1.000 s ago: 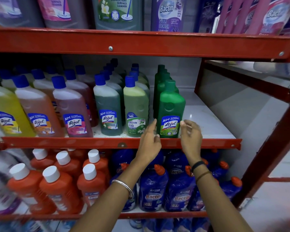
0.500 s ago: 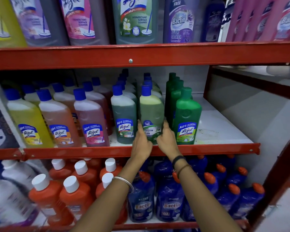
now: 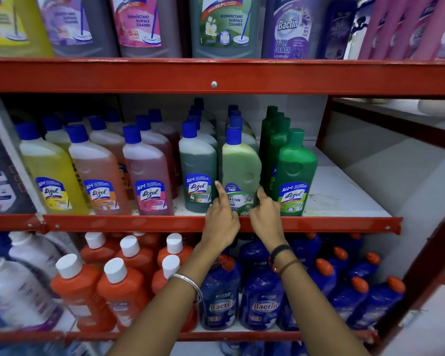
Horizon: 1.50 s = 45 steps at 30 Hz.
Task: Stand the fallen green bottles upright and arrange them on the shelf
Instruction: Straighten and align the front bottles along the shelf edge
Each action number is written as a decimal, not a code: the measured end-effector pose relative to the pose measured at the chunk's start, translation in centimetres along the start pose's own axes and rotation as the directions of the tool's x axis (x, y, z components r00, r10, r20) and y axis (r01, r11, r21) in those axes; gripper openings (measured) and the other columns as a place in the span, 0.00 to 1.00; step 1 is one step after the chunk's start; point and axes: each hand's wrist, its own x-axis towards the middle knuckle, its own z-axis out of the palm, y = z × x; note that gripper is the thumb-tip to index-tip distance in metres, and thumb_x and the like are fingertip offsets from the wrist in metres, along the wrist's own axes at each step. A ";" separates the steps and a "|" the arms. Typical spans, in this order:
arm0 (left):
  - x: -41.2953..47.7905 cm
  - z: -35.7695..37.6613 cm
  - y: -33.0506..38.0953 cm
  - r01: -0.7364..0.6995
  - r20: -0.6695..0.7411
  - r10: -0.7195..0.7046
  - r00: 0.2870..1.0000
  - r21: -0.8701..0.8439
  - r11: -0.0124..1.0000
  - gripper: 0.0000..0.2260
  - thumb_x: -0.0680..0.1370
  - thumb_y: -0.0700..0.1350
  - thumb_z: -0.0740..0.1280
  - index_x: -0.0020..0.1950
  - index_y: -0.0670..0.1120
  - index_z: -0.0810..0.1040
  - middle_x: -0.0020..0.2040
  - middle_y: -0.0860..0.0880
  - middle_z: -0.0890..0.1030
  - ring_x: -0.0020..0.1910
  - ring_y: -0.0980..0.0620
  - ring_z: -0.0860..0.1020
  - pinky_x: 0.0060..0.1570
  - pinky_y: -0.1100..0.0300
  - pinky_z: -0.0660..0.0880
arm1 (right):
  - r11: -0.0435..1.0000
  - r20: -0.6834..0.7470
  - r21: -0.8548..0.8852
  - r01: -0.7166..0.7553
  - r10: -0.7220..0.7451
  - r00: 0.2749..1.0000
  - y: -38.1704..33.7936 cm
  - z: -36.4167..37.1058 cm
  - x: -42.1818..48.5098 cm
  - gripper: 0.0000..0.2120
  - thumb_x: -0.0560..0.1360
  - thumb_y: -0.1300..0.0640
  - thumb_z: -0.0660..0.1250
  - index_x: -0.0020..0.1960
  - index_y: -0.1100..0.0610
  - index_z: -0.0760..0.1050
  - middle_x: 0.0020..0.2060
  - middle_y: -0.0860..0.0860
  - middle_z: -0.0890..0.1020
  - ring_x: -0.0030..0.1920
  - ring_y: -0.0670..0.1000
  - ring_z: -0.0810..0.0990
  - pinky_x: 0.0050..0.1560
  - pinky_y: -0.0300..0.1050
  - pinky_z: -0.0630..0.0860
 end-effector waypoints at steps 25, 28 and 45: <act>1.2 -5.3 -5.2 0.054 -0.158 -0.105 0.982 -0.295 0.954 0.35 0.71 0.27 0.57 0.75 0.38 0.46 0.72 0.35 0.57 0.72 0.39 0.59 0.71 0.57 0.57 | 0.990 0.003 0.131 0.057 -0.058 0.998 -5.3 6.6 -3.1 0.30 0.69 0.75 0.55 0.71 0.65 0.61 0.68 0.60 0.70 0.69 0.55 0.68 0.72 0.48 0.64; 2.6 -5.7 -5.9 0.128 0.016 -0.128 0.992 -0.240 0.962 0.39 0.72 0.31 0.60 0.75 0.41 0.38 0.74 0.34 0.57 0.73 0.38 0.59 0.72 0.47 0.59 | 0.996 0.100 0.088 0.009 -0.018 0.995 -6.4 8.2 -1.0 0.32 0.71 0.71 0.59 0.73 0.66 0.55 0.68 0.63 0.69 0.70 0.60 0.68 0.70 0.48 0.65; -1.0 -8.3 -5.0 0.168 0.185 -0.141 0.973 -0.139 0.976 0.40 0.75 0.32 0.58 0.72 0.47 0.29 0.73 0.37 0.56 0.69 0.40 0.64 0.67 0.51 0.64 | 0.997 0.234 -0.062 -0.055 0.068 0.970 -7.0 6.9 -1.7 0.33 0.75 0.70 0.55 0.75 0.66 0.44 0.66 0.64 0.72 0.63 0.60 0.74 0.60 0.48 0.72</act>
